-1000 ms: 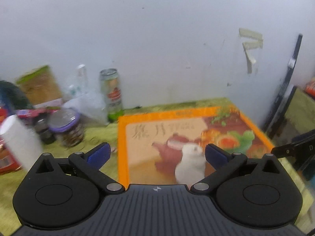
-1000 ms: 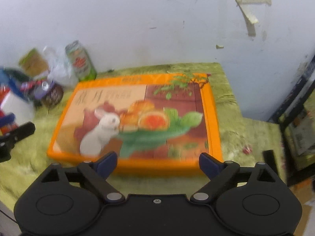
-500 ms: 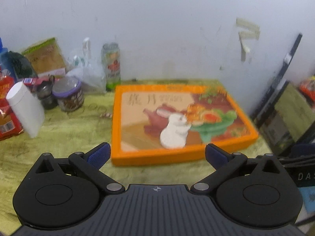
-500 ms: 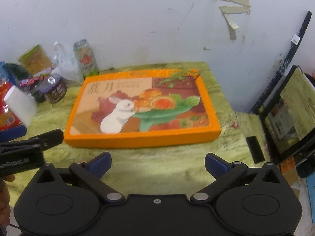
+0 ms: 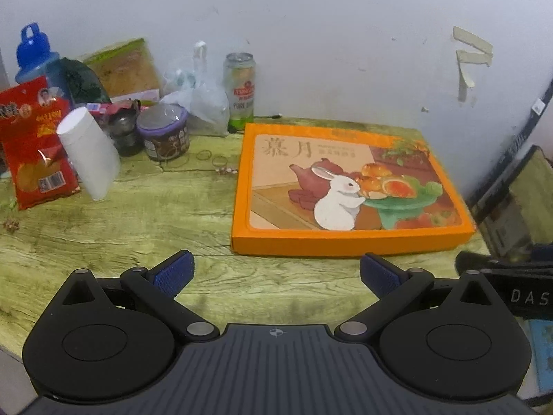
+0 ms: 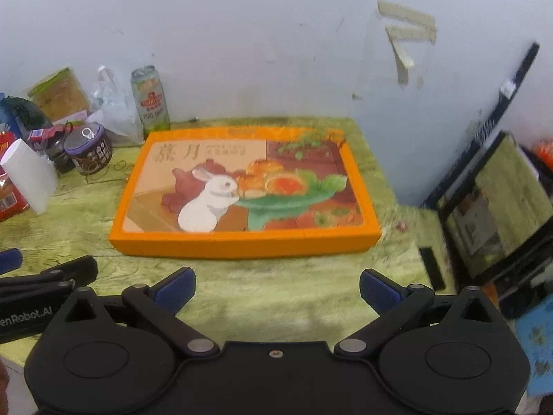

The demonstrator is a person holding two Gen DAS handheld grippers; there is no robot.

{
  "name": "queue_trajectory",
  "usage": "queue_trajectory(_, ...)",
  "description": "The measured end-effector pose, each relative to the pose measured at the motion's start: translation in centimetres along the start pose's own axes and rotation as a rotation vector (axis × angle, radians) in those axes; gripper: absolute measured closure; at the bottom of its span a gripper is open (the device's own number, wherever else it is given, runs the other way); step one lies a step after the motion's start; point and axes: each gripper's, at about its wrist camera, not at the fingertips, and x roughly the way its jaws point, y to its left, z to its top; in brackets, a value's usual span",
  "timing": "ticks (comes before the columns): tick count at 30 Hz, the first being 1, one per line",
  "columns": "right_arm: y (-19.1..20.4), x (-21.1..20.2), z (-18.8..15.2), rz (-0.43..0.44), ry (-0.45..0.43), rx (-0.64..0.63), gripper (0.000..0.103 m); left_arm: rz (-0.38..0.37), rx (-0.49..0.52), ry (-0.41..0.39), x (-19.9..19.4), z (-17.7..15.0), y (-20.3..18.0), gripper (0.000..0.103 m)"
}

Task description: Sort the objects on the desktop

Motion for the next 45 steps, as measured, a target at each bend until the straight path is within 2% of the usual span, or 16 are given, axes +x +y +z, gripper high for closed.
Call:
queue_trajectory(15, -1.4, 0.1, -0.4, 0.014, -0.014, 0.0, 0.001, 0.041, -0.035, -0.005, -0.6, -0.3, -0.9, 0.0)
queue_trajectory(45, -3.3, 1.1, -0.9, 0.054, 0.02, 0.041, 0.001, 0.055, 0.018, 0.012, -0.2, -0.4, -2.5, 0.0)
